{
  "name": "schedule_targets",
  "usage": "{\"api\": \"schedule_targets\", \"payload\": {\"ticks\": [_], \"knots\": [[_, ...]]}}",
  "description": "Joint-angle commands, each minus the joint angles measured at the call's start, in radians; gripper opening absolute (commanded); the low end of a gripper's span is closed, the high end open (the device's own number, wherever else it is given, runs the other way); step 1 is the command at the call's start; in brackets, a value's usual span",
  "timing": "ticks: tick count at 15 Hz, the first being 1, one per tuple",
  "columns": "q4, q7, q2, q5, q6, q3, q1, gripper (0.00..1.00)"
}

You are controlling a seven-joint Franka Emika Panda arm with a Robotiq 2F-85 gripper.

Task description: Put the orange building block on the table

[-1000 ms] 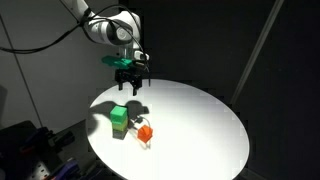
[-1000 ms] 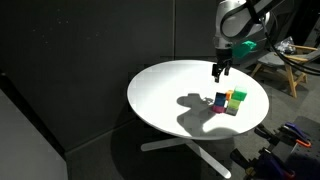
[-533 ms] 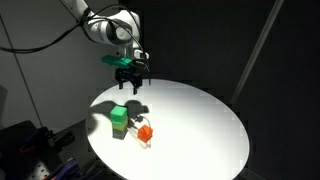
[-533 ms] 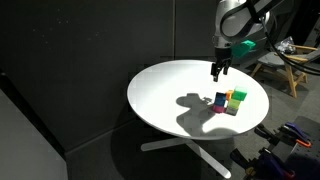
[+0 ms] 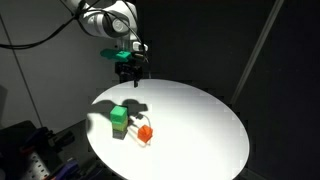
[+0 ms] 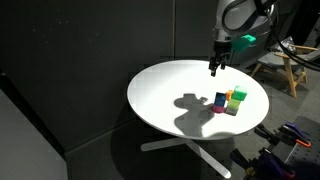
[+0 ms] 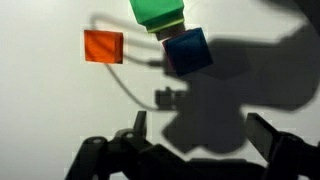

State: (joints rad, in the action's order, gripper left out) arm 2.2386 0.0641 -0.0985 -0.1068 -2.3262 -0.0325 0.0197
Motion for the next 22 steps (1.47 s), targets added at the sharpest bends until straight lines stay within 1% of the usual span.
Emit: {"api": "schedule_targets", "payload": {"ticks": [1,6,15,20,22], "knots": [[0.055,0.012,0.089,0.017,0.025,0.009,-0.001,1.0],[0.111,0.013,0.193,0.014,0.09,0.016,-0.005,1.0],[0.19,0.03,0.384,0.028,0.255,0.015,-0.011,1.0],[0.214,0.033,0.473,0.035,0.299,0.013,-0.016,1.0],[0.228,0.013,0.508,0.041,0.279,0.013,-0.013,1.0]]}}
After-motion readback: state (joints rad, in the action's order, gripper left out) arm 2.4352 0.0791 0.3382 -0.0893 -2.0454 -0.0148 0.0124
